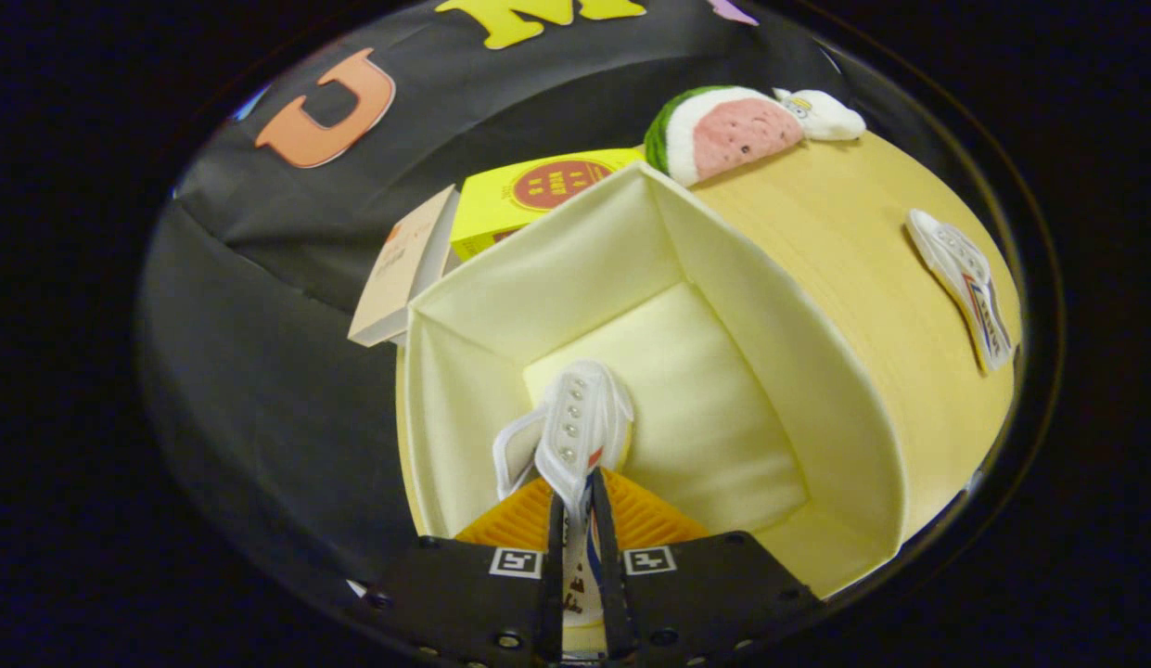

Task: Open the storage box then place both shoes into the box .Put the left shoe in first, then the right shoe, with the right side of both shoes facing outward in a uniform manner.

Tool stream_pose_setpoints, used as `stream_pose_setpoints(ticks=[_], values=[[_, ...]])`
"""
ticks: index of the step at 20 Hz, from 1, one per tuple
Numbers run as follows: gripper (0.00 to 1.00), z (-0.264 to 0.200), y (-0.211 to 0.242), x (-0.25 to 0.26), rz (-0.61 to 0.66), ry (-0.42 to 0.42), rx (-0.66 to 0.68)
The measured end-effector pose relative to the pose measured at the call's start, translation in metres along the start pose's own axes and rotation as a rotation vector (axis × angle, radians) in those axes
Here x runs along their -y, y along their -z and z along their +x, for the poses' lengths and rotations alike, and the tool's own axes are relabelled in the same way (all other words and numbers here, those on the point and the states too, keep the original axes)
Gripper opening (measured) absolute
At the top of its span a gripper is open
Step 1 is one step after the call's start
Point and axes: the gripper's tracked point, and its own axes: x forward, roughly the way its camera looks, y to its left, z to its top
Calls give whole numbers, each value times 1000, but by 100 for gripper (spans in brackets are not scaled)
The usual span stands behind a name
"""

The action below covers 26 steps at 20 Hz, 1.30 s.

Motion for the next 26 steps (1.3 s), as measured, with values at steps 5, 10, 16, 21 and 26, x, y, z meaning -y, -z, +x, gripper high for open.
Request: stream_pose_setpoints(ticks=[5,10,16,21,26], values=[[46,-34,-11,-2,-187,4,54],[85,-73,-28,21,-264,23,70],[85,-129,-76,86,-345,66,146],[85,-145,-111,182,-384,150,146],[87,-147,-136,299,-397,292,113]])
